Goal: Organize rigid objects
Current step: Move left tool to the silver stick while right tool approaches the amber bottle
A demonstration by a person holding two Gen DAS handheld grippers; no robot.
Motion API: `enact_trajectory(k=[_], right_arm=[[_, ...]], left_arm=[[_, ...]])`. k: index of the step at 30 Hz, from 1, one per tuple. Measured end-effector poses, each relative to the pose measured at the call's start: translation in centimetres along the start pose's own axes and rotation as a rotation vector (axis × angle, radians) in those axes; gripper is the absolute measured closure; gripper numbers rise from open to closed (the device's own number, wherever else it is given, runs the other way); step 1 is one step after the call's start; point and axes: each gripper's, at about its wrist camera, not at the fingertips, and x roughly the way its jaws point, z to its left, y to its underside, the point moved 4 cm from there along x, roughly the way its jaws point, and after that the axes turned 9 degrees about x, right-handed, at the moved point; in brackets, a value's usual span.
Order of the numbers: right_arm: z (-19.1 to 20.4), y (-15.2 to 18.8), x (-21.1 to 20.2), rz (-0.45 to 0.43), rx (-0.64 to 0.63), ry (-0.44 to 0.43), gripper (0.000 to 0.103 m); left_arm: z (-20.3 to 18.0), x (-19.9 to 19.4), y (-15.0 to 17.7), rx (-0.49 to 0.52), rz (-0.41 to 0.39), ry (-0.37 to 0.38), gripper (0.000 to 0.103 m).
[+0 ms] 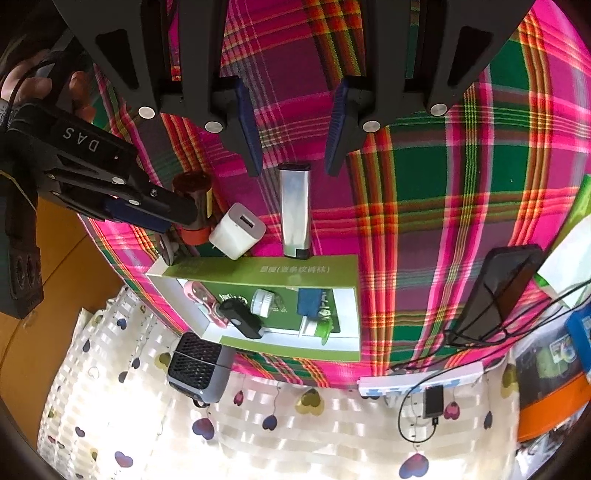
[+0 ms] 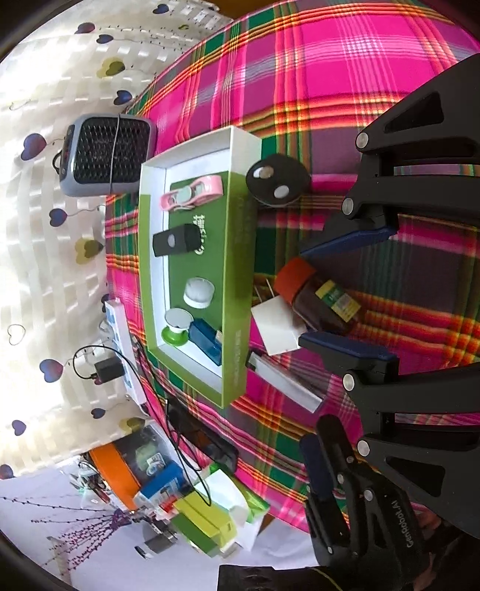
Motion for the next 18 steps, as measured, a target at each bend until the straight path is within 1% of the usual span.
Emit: enact_trajectory(k=[3,5,11,16,18], right_arm=[[0.3,0.1,0.4,0.01,-0.01,0.009,0.058],[0.6,0.2,0.8,0.015,-0.029,0.017,0.053],[0.9,0.4,1.4,0.017,-0.07,0.059,0.053],[0.2,0.3,1.7,0.016,-0.084,0.118,0.053],[-0.1,0.3,1.9,0.021,-0.077,0.125,0.053]], left_arm=[[-0.1,0.2,-0.1,0.006,0.004,0.003,0.069],[-0.1,0.4,-0.3,0.013,0.005,0.007,0.069],[-0.3,1.4,-1.1,0.032,0.016,0.007,0.069],[-0.5,2.0,-1.7,0.047,0.024,-0.002,0.069],[-0.5,2.3,-1.9,0.053,0.029,-0.004,0.069]])
